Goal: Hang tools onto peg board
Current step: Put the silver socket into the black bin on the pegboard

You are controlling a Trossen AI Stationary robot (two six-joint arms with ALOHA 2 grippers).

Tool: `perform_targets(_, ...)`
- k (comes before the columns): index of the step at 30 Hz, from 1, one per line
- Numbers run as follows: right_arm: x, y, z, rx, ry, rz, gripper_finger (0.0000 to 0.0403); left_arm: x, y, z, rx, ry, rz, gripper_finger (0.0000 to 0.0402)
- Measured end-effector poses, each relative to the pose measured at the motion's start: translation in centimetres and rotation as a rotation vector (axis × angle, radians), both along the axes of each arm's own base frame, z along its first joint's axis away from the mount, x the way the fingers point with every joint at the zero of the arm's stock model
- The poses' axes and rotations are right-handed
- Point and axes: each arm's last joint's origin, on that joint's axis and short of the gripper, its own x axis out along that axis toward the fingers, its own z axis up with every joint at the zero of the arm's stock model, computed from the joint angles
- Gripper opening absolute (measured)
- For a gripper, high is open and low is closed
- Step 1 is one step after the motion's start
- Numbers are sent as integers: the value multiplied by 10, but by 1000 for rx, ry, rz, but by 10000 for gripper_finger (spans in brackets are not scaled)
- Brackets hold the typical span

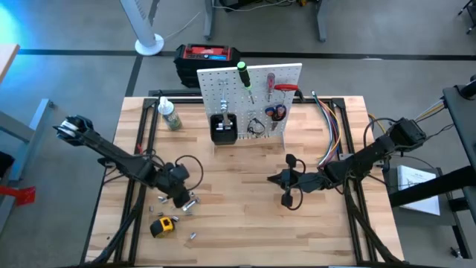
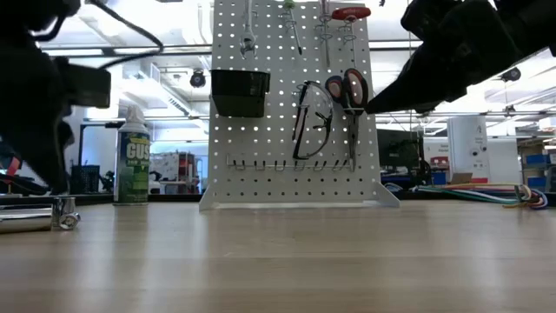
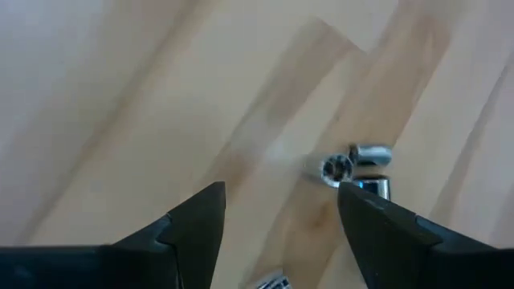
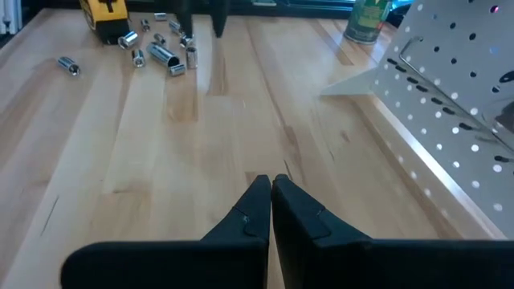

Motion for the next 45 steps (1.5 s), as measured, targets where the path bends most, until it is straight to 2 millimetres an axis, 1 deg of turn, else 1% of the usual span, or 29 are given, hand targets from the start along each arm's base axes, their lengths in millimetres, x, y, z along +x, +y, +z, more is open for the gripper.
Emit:
perform_targets(6,0,0,0,0,-5,-1,0,5,-9,-14,-126,2,-55,230)
perform_targets(10,3,-4,3,9,-33,-17,0,8,-17,-20,-161,-3,-65,230)
perform_targets(16,6,-9,4,15,-46,-40,0,16,-28,-29,-143,25,-89,230)
perform_targets(22,8,-9,7,22,-54,-35,0,24,-32,-36,-68,78,-100,225)
perform_targets(24,9,-8,9,23,-60,-34,0,27,-33,-37,-25,104,-93,203)
perform_targets(25,9,-8,10,25,-63,-34,0,28,-33,-37,-6,119,-88,184)
perform_targets(29,11,-7,13,21,-68,-32,0,31,-34,-38,42,152,-84,86)
perform_targets(30,12,-7,14,22,-69,-32,0,31,-34,-38,44,153,-86,71)
perform_targets(36,12,-7,14,22,-69,-32,0,32,-34,-37,45,149,-80,71)
perform_targets(38,12,-7,14,22,-69,-32,0,35,-36,-32,46,151,-82,71)
perform_targets(41,12,-7,14,22,-69,-32,0,39,-37,-12,87,181,-85,71)
perform_targets(42,12,-7,14,22,-69,-32,0,41,-37,0,100,177,-95,71)
perform_targets(45,12,-7,14,21,-68,-32,0,51,-40,42,172,64,-111,71)
